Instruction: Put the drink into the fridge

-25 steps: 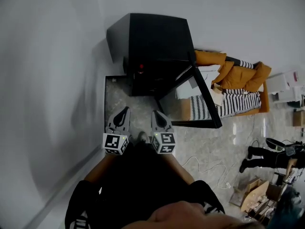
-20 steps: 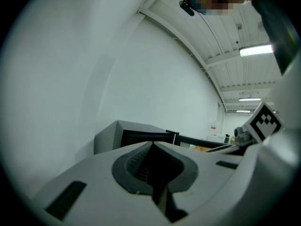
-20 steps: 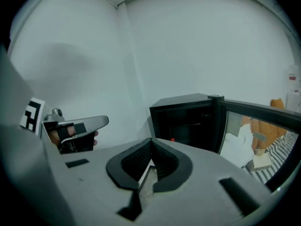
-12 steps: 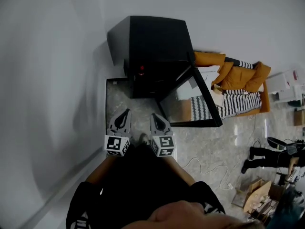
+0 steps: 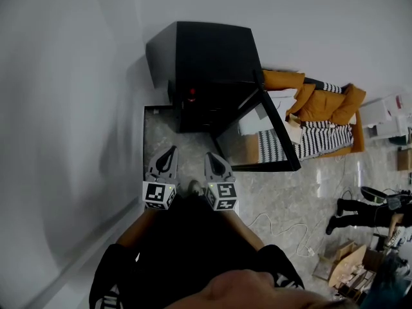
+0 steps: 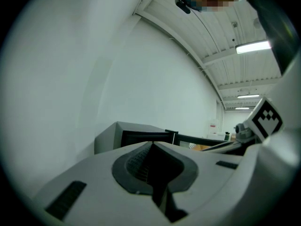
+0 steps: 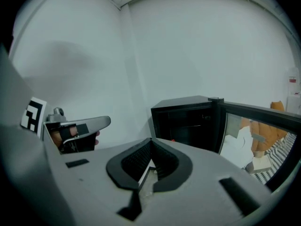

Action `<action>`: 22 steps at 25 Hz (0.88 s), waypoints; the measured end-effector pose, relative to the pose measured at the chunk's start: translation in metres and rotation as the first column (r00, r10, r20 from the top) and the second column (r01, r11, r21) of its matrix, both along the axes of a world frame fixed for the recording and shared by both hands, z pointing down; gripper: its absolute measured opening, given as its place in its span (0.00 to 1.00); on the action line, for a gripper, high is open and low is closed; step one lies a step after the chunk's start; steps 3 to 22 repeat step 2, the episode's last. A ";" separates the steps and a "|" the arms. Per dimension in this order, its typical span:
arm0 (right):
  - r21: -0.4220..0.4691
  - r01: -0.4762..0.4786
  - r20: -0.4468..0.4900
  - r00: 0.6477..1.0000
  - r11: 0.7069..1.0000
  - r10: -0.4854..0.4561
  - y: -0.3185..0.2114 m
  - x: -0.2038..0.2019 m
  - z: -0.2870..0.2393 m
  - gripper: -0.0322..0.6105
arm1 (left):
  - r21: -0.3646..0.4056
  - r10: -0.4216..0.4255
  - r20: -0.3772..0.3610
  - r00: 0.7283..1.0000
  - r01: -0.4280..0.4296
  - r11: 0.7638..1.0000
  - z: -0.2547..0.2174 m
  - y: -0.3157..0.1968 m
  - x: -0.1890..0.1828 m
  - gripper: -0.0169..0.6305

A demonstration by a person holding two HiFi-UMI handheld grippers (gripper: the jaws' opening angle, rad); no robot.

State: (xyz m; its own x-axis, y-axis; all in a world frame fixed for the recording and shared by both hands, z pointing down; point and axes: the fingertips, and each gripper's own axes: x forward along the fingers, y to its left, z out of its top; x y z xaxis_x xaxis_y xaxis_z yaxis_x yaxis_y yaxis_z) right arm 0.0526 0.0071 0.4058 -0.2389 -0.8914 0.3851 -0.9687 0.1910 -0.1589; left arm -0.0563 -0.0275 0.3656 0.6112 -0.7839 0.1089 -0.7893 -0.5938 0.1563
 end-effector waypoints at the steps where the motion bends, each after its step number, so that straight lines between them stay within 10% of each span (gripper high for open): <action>1: -0.001 -0.001 0.000 1.000 1.000 0.001 0.000 0.000 0.000 0.05 | 0.000 0.002 0.002 1.000 -0.002 1.000 0.000 0.000 0.001 0.03; 22: -0.002 -0.001 0.000 1.000 1.000 0.001 0.001 0.000 0.000 0.05 | 0.000 0.005 0.004 1.000 -0.005 1.000 0.001 0.001 0.002 0.03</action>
